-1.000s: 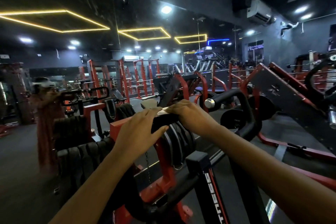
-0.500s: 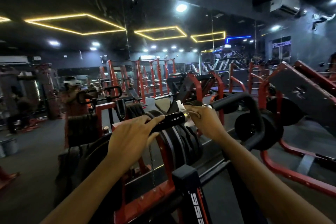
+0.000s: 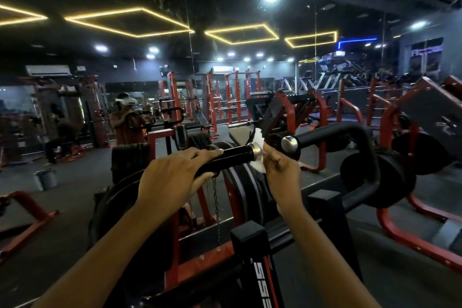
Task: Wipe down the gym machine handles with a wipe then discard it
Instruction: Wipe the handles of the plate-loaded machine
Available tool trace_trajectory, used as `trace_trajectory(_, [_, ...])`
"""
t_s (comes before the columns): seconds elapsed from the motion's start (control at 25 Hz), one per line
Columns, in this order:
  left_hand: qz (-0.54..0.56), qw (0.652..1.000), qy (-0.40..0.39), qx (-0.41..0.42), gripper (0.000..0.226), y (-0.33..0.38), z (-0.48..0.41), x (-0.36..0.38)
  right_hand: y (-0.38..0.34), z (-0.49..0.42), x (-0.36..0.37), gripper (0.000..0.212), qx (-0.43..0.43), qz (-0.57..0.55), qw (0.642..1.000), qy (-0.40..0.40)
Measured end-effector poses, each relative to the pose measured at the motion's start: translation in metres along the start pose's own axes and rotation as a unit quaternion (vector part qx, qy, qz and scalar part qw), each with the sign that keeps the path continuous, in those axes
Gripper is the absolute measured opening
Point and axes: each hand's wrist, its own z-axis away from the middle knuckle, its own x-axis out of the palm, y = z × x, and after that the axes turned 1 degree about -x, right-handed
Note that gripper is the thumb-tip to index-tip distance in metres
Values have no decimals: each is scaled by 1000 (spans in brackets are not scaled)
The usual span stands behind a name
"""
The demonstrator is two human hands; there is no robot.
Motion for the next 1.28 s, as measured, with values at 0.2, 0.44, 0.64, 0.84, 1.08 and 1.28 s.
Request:
trace_trajectory(0.2, [7, 1000, -1, 2, 48, 0, -1, -1, 0, 20, -1, 31, 4, -20, 999, 35])
trace_trajectory(0.44, [11, 1000, -13, 6, 47, 0, -3, -4, -18, 2, -5, 31, 14, 4, 1000, -11])
trace_trajectory(0.64, [46, 998, -37, -19, 49, 2, -2, -10, -16, 18, -1, 29, 87, -18, 996, 25])
trace_trajectory(0.84, [95, 987, -101, -79, 56, 2, 1, -28, -24, 32, 3, 28, -25, 27, 998, 60])
trace_trajectory(1.08, [114, 986, -61, -103, 57, -9, 56, -52, -33, 68, 21, 26, -141, 53, 987, 49])
trace_trajectory(1.28, [127, 983, -71, -114, 56, 0, 106, -77, -52, 103, 27, 26, -186, 65, 980, 8])
